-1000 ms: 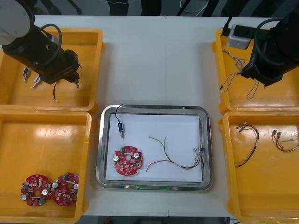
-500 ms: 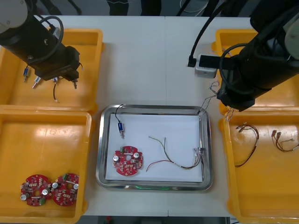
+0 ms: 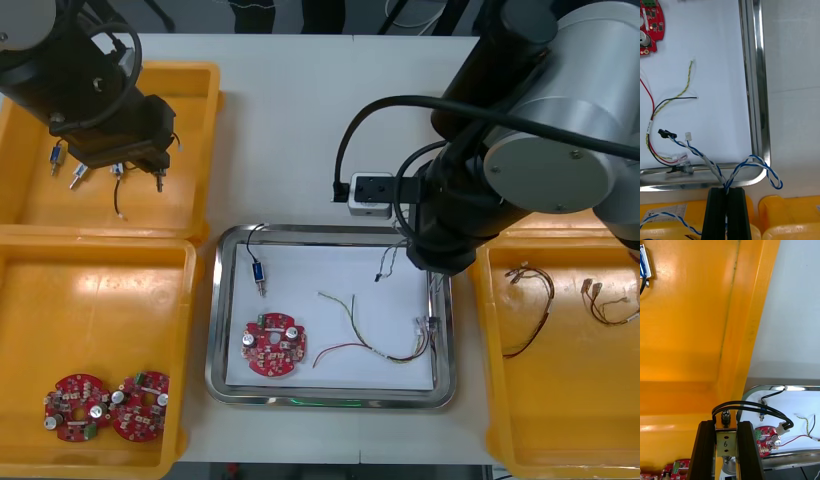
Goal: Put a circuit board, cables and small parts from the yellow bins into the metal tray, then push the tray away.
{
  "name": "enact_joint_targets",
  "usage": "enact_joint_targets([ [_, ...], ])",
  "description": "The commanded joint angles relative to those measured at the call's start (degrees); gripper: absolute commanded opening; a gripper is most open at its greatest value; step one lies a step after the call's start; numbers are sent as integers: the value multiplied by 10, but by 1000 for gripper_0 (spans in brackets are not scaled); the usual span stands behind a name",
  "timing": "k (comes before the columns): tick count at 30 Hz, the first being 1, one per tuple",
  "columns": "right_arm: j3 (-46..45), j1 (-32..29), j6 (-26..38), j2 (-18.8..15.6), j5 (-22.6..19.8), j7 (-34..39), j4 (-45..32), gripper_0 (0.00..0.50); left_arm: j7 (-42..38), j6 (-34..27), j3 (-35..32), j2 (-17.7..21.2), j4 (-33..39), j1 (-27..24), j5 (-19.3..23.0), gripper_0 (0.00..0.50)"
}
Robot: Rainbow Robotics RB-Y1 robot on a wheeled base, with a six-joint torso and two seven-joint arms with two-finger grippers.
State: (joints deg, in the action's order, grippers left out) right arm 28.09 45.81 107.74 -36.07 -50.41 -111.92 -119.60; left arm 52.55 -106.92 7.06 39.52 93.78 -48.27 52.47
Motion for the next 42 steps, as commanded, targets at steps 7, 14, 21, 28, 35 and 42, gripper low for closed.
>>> enact_joint_targets([
  [7,76,2,-61,44,67,-10,12,0,-69,-17,-12,13,47,-26,-4,0],
  [14,99,-25,-111,43,70,-15,37,0,-77,-17,-7,11,55,-26,-5,0],
  [21,151,-31,-141,41,123,-9,53,0,-83,-22,-5,10,62,-26,-3,0],
  [28,166,-45,-183,34,126,-9,88,0,-84,-22,-5,10,63,-26,-2,0],
  [35,199,-46,-211,28,148,-3,112,0,-85,-22,-5,10,62,-26,-1,0],
  [42,201,-51,-213,27,144,8,117,91,-87,-22,-5,11,63,-26,0,0],
])
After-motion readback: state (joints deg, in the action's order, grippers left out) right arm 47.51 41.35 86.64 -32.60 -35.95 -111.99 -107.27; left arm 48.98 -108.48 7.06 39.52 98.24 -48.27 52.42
